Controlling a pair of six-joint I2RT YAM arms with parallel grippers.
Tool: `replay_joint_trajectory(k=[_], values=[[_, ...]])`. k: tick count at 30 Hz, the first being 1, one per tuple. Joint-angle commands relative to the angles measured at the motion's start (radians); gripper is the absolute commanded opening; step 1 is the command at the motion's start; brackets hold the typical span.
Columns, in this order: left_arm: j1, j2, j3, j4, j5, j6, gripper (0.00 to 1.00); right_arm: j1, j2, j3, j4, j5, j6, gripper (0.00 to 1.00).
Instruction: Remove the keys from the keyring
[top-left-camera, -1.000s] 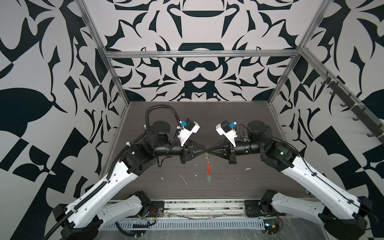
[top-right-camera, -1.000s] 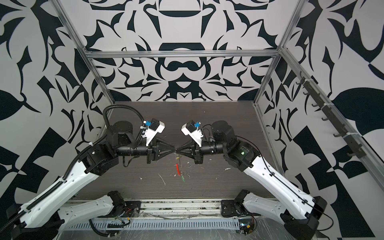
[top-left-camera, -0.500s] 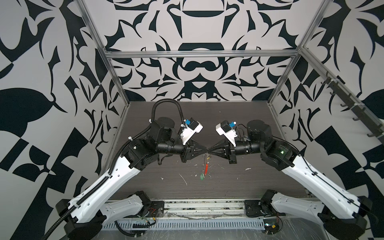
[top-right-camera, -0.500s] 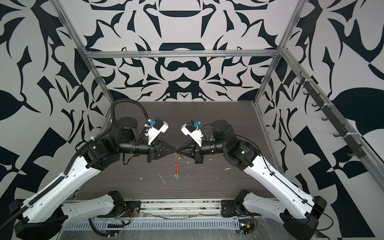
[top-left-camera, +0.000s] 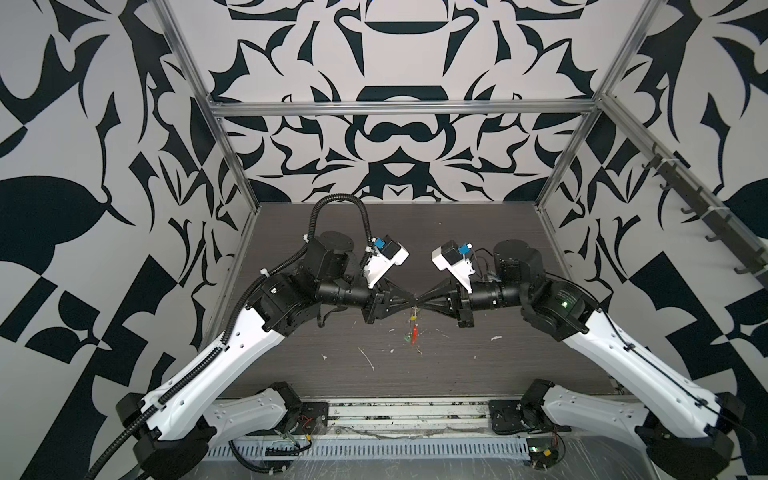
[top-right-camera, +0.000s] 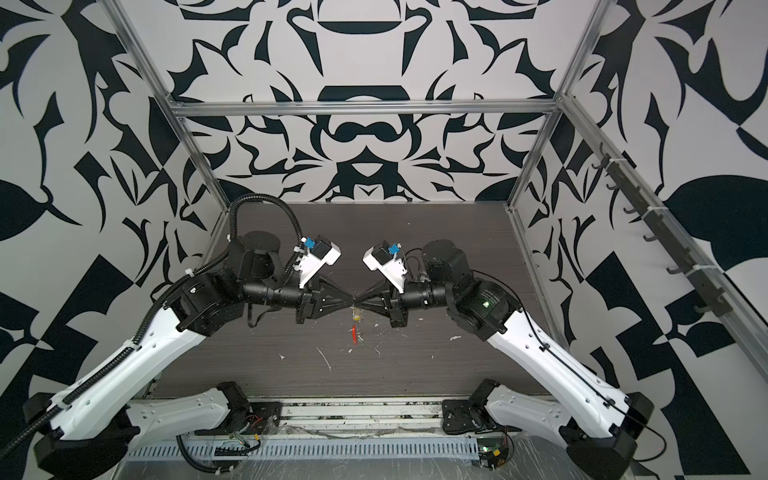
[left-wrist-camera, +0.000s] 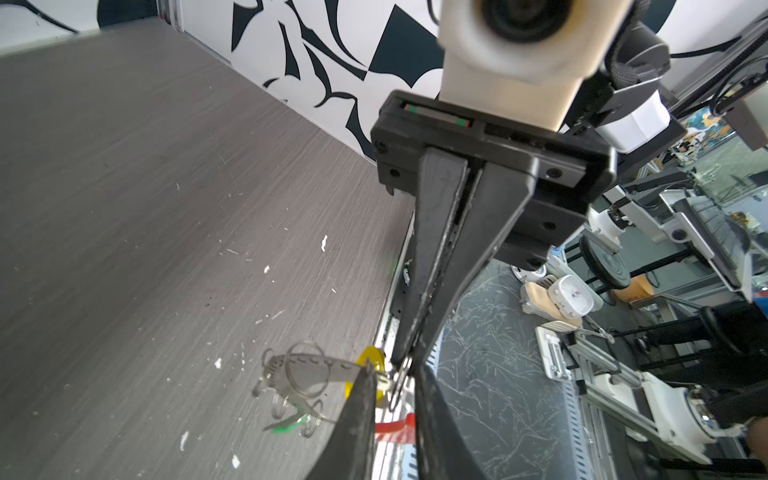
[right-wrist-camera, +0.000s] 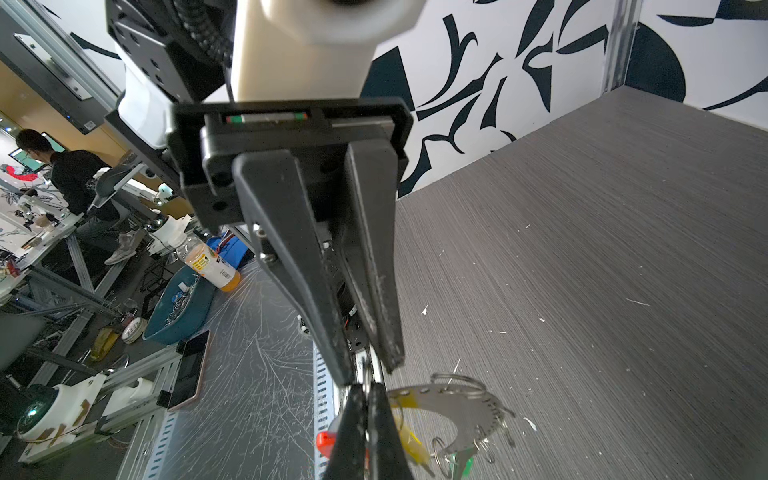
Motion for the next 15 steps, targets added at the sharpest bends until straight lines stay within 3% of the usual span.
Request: replay_joint_trajectory(k=[1, 15], values=[[-0.001, 0.002, 0.019, -0.034, 0.015, 0.013, 0.21, 0.003, -0.010, 0.051, 0.056, -0.002, -0.009, 0.00], [-0.008, -0.002, 0.015, -0.008, 0.010, 0.020, 0.00, 0.002, -0.008, 0.045, 0.079, -0.006, 0.008, 0.00]])
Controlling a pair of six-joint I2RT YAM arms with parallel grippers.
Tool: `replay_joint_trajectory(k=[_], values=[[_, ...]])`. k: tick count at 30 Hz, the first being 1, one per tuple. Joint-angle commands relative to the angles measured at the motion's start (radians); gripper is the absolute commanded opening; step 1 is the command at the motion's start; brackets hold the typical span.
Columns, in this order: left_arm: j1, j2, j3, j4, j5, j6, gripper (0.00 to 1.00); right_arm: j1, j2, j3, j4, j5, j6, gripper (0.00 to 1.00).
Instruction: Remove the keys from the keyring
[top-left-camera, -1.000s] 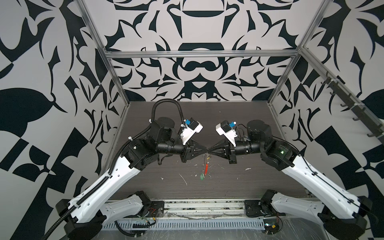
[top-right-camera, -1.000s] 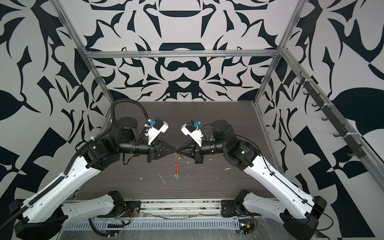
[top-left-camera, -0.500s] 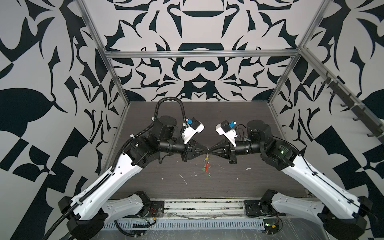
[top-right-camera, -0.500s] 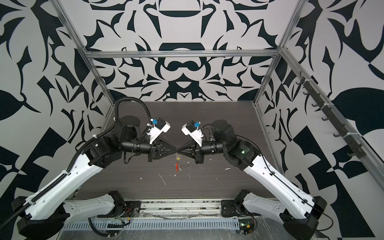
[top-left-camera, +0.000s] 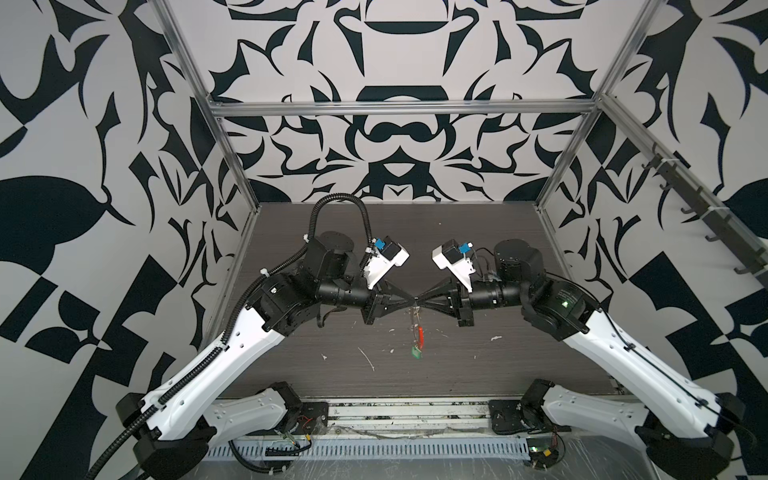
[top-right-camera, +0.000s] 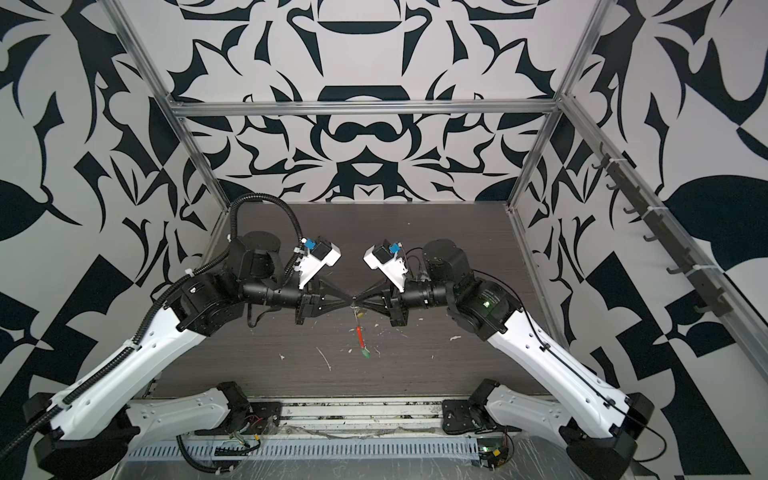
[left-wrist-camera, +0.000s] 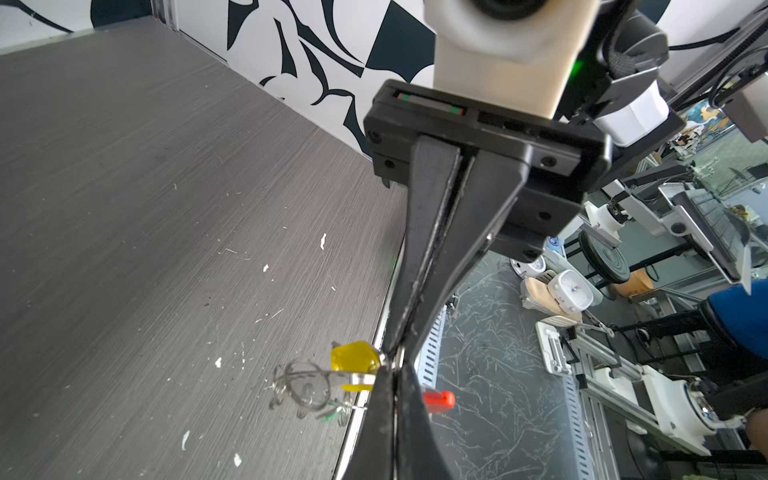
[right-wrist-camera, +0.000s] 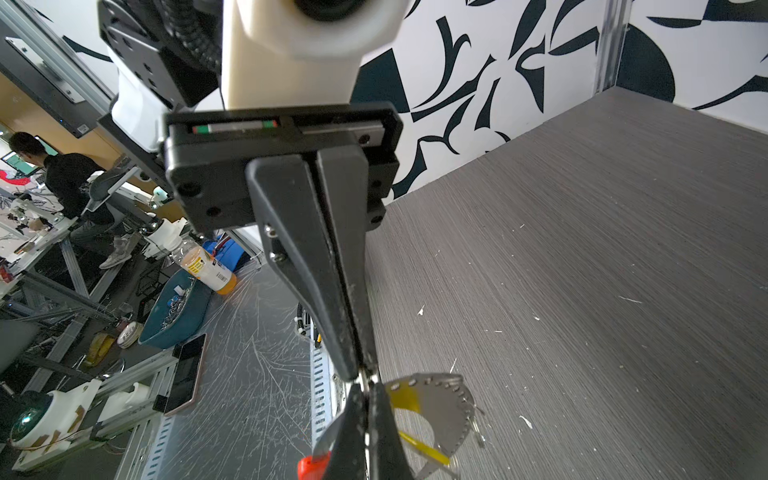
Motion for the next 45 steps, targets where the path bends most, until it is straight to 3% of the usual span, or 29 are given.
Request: replay_joint_trajectory(k=[1, 9, 15, 21, 35, 45], values=[[-0.009, -0.001, 0.016, -0.004, 0.006, 0.005, 0.00, 0.003, -0.008, 0.044, 0.083, -0.016, 0.003, 0.00], [-0.016, -0.030, -0.008, 0.036, -0.020, 0.029, 0.00, 0.003, -0.034, 0.038, 0.089, 0.037, 0.005, 0.02], [-0.016, -0.056, -0.033, 0.076, -0.020, 0.042, 0.00, 0.004, -0.086, 0.012, 0.101, 0.093, 0.000, 0.35], [-0.016, -0.075, -0.054, 0.121, -0.014, 0.031, 0.00, 0.003, -0.158, -0.082, 0.152, 0.131, -0.001, 0.45], [-0.016, -0.085, -0.069, 0.176, 0.006, -0.003, 0.00, 0.008, -0.147, -0.187, 0.233, 0.068, 0.019, 0.50], [-0.016, -0.085, -0.074, 0.198, -0.001, -0.015, 0.00, 0.021, -0.106, -0.174, 0.248, 0.042, 0.024, 0.40]])
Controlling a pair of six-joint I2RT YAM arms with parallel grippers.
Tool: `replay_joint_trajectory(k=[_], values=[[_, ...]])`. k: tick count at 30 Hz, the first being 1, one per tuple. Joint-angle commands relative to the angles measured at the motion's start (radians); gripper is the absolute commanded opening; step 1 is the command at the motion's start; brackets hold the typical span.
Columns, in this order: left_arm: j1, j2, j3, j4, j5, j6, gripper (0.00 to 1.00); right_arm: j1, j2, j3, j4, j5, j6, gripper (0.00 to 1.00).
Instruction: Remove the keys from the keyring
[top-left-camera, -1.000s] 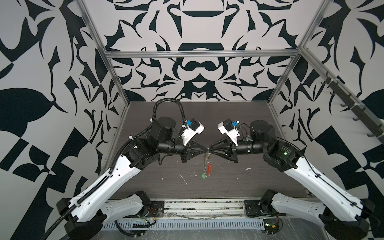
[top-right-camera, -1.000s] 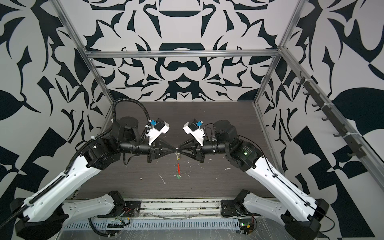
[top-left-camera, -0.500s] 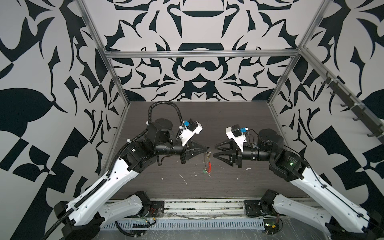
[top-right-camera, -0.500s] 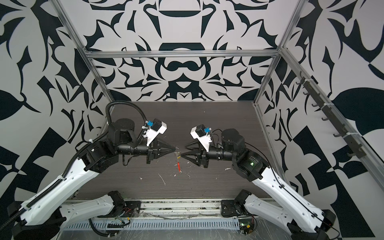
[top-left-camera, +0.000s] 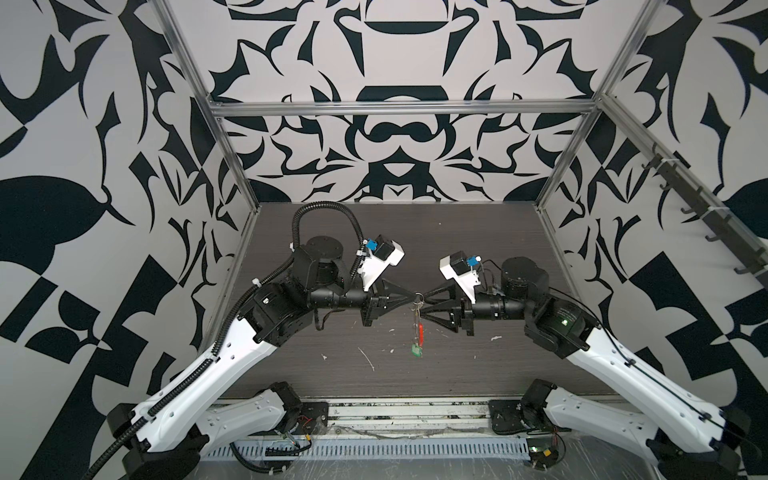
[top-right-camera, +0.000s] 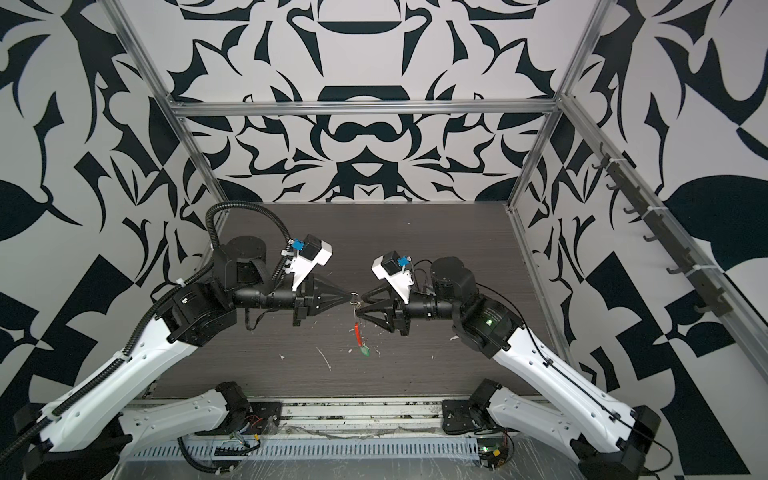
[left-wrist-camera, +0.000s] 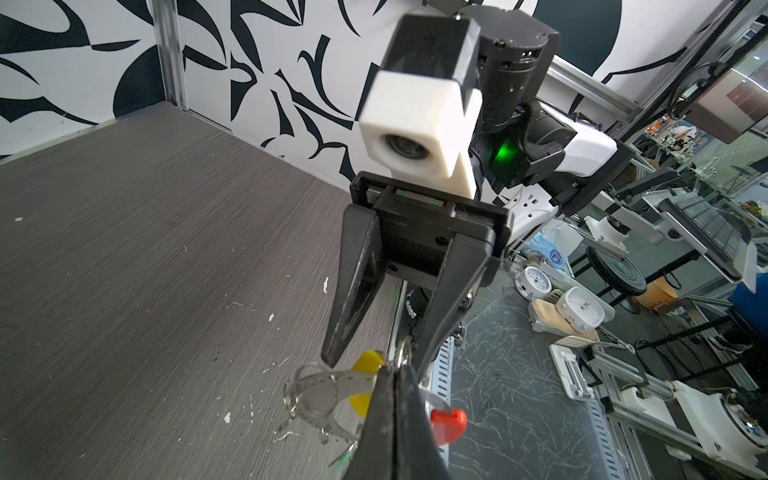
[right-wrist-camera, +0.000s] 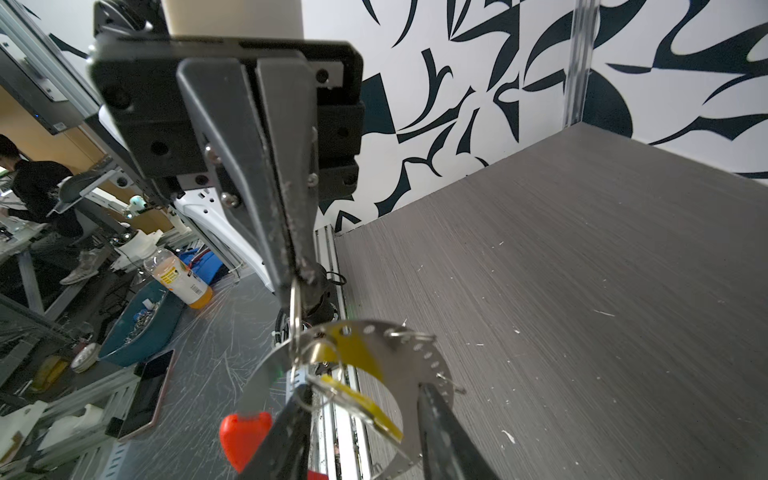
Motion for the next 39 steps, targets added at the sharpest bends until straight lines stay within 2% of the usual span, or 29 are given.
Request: replay_joint_trajectory(k=[1, 10, 14, 30, 39], values=[[-0.004, -0.016, -0.014, 0.037, 0.010, -0.012, 0.00, 0.007, 0.001, 0.020, 0.059, -0.027, 0.003, 0.38], [-0.005, -0.025, -0.023, 0.051, -0.017, -0.020, 0.00, 0.011, 0.007, 0.035, 0.043, -0.023, -0.004, 0.14], [-0.004, -0.043, -0.044, 0.082, -0.053, -0.039, 0.00, 0.010, 0.010, 0.041, 0.037, -0.018, -0.006, 0.01], [-0.058, -0.139, -0.202, 0.359, -0.285, -0.118, 0.00, 0.077, 0.059, 0.059, 0.142, 0.048, 0.030, 0.00], [-0.104, -0.133, -0.243, 0.424, -0.387, -0.125, 0.00, 0.113, 0.103, 0.086, 0.190, 0.072, 0.028, 0.00]])
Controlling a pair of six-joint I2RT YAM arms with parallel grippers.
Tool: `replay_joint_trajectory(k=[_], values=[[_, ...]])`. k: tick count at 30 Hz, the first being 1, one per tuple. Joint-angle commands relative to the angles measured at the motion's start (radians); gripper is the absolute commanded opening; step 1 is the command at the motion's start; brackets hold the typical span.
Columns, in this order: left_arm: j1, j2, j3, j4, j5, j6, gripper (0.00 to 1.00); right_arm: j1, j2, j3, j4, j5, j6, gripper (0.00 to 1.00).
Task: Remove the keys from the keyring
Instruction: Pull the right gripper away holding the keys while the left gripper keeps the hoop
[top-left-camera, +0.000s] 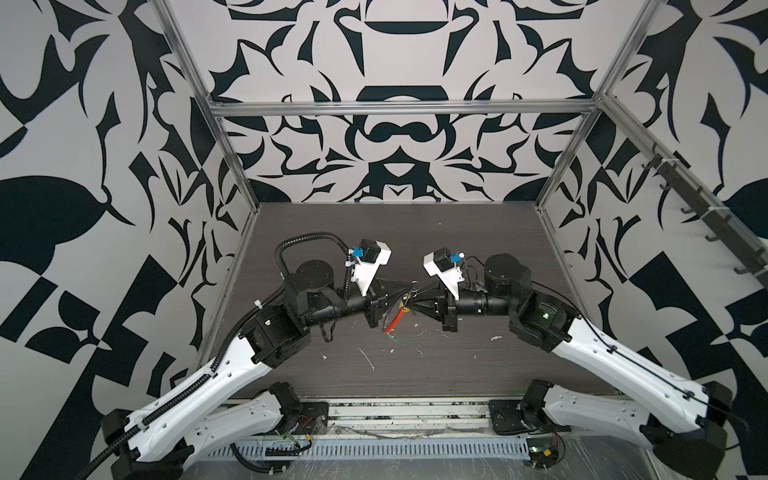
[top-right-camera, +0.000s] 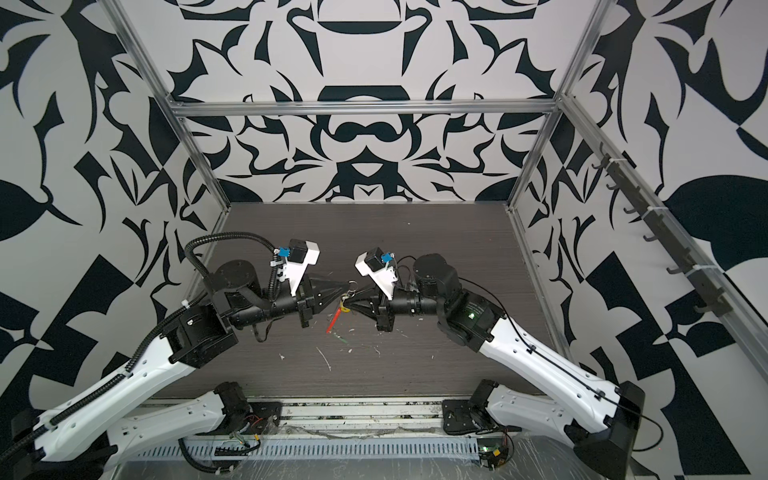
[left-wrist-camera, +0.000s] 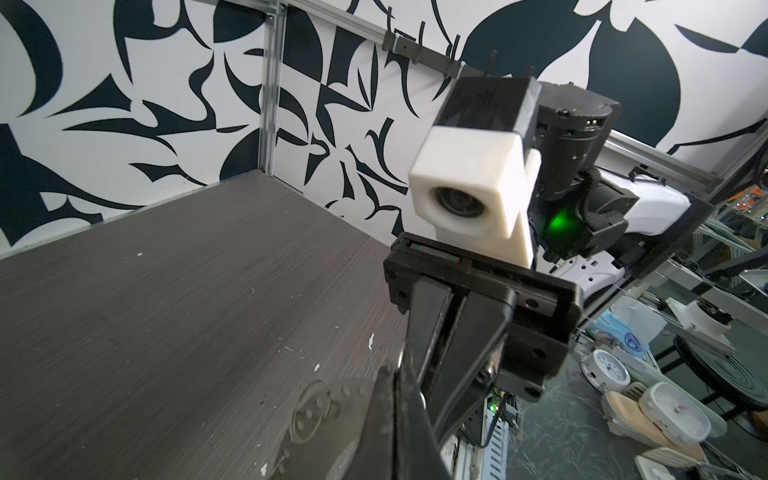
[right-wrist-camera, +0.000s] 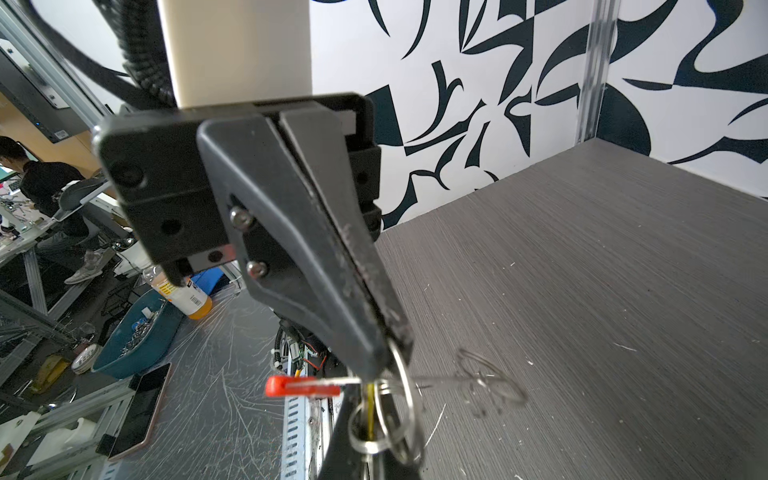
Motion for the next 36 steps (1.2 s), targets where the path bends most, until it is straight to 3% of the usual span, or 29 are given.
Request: replay_joint_trajectory(k=[1, 14, 22, 31, 36], values=[[-0.013, -0.011, -0.024, 0.105, -0.063, -0.015, 0.00, 0.026, 0.011, 0.048, 0.083, -0.002, 0.005, 0.00], [-0.025, -0.051, -0.118, 0.231, -0.170, -0.041, 0.00, 0.079, 0.041, 0.051, 0.155, 0.064, 0.012, 0.00], [-0.025, -0.112, -0.136, 0.186, -0.258, -0.013, 0.00, 0.079, -0.040, -0.011, 0.073, 0.145, -0.011, 0.00], [-0.024, -0.223, -0.216, 0.145, -0.372, 0.005, 0.00, 0.079, -0.222, -0.137, -0.019, 0.380, -0.005, 0.00], [-0.024, -0.287, -0.283, 0.143, -0.413, -0.005, 0.00, 0.074, -0.256, -0.242, -0.040, 0.591, 0.046, 0.00]])
